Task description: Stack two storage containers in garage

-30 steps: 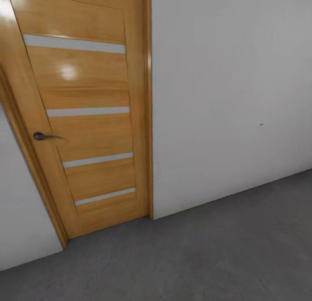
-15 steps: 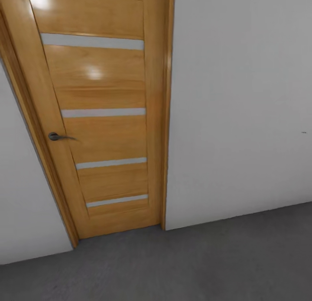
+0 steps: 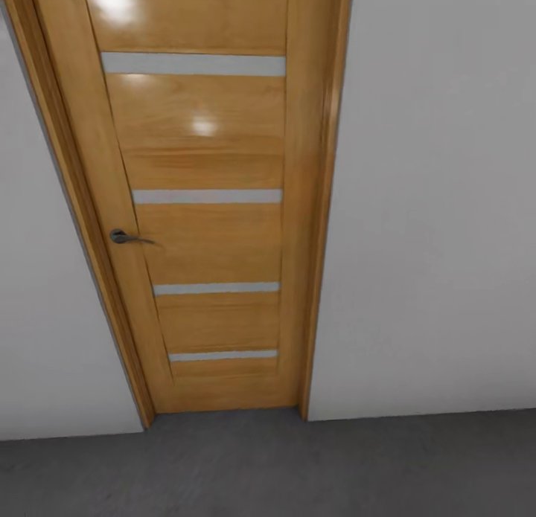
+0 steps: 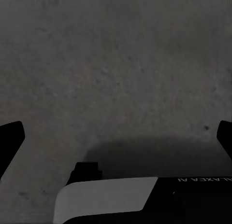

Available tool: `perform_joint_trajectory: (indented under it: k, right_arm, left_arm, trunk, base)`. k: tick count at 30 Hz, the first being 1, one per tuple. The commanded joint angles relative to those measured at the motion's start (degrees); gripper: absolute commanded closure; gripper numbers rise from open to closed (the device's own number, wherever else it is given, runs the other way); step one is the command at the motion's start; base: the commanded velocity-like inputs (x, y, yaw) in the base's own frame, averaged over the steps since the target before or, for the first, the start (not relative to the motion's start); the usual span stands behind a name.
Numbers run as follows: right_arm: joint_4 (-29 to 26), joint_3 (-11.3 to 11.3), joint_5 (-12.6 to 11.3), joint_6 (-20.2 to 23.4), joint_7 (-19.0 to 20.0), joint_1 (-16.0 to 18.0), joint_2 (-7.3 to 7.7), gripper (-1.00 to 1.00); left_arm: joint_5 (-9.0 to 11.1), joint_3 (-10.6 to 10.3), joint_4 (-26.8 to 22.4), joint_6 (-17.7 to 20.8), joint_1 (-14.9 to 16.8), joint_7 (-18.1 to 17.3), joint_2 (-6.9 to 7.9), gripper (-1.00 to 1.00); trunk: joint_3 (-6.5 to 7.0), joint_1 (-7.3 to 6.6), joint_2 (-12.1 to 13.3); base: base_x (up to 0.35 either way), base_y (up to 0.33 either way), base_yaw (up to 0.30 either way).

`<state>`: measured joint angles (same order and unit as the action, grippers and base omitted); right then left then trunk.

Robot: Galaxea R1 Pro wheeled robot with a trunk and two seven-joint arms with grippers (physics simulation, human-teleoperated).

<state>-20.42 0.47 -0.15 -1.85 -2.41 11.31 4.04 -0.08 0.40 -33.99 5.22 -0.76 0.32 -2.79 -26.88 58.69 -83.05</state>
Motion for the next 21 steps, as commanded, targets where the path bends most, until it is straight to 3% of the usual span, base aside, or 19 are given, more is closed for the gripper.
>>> perform_joint_trajectory:
  k: [1,4,10,21]
  right_arm:
    - [0.0,0.1,0.0,-0.2,-0.1,0.0,0.01,-1.00]
    - [0.0,0.1,0.0,-0.2,-0.1,0.0,0.01,-1.00]
    - [0.0,0.1,0.0,-0.2,-0.1,0.0,0.01,-1.00]
    - [0.0,0.0,0.0,-0.2,-0.1,0.0,0.01,-1.00]
  left_arm:
    - [0.0,0.0,-0.2,0.4,0.0,0.0,-0.02,-1.00]
    - [0.0,0.0,-0.2,0.4,0.0,0.0,-0.02,-1.00]
    - [0.0,0.0,-0.2,0.3,0.0,0.0,-0.02,-1.00]
    - [0.0,0.1,-0.2,0.3,-0.1,0.0,-0.02,-1.00]
  trunk:
    - [-0.05,0.04,0.0]
    - [-0.05,0.04,0.0]
    - [-0.05,0.04,0.0]
    - [-0.05,0.04,0.0]
  base:
    - [0.325,-0.018,0.298]
    - [0.305,-0.008,0.282]
    - [0.082,0.016,0.064]
    - [0.152,0.219,0.002]
